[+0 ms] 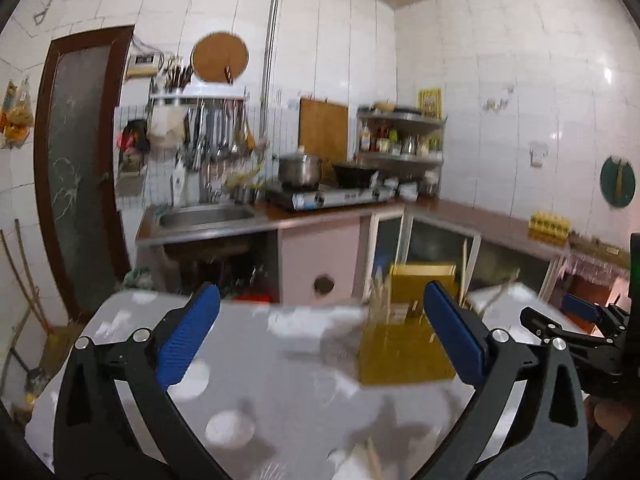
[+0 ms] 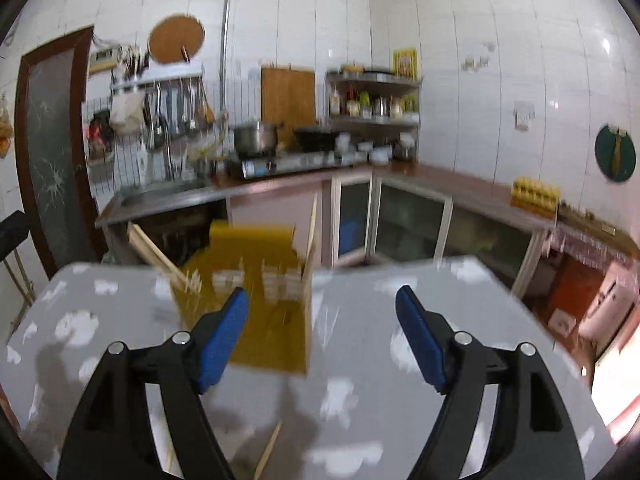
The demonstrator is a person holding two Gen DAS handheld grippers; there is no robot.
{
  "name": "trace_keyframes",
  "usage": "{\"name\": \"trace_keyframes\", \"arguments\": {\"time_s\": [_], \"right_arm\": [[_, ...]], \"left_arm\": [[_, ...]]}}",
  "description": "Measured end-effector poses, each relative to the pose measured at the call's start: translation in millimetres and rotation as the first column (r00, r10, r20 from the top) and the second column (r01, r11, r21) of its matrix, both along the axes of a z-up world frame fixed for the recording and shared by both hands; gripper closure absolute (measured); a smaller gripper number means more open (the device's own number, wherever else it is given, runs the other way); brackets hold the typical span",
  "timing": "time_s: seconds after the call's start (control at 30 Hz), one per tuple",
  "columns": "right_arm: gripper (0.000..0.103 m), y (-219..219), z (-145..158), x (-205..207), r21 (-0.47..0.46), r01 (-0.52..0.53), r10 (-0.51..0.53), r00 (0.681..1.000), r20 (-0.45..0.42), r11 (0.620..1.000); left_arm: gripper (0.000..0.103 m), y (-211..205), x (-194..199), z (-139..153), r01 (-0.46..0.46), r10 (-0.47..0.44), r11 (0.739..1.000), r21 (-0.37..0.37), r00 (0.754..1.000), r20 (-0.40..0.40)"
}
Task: Organize utensils
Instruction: 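Move both open tools back down to the remaining chopsticks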
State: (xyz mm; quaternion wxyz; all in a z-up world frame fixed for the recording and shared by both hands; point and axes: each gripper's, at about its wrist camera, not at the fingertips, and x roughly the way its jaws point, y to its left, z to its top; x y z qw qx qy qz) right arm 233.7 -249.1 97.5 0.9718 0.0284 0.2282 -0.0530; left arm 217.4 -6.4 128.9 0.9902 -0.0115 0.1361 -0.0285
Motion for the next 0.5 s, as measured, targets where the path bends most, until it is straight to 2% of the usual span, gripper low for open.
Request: {"name": "trace_keyframes", "arguments": {"time_s": [0.1, 0.27, 0.4, 0.5], "right_arm": [[0.028, 7, -29, -2, -0.013, 0.015, -0.016, 0.997, -0.069, 1.000], [0.029, 8, -88, 7, -0.006, 0.027, -0.027, 0.977, -0.211, 1.000], [0.030, 9, -119, 18, 0.038, 0.024, -0.012, 0.956, -0.292, 0.999], [0.040, 13, -130, 26, 0.040, 0.010, 0.004, 0.943, -0.332, 0.999]], "left_arm": [[0.005, 3, 1, -25, -0.024, 0.026, 0.999, 0.027, 0.997, -0.077], [0.005, 9, 15, -73, -0.043, 0.044, 0.999, 0.009, 0.970, -0.241], [0.005, 8, 22, -102, -0.056, 0.062, 0.998, 0.027, 0.958, -0.281], [0.005, 9, 36, -126, -0.046, 0.056, 0.998, 0.035, 0.937, -0.344]]}}
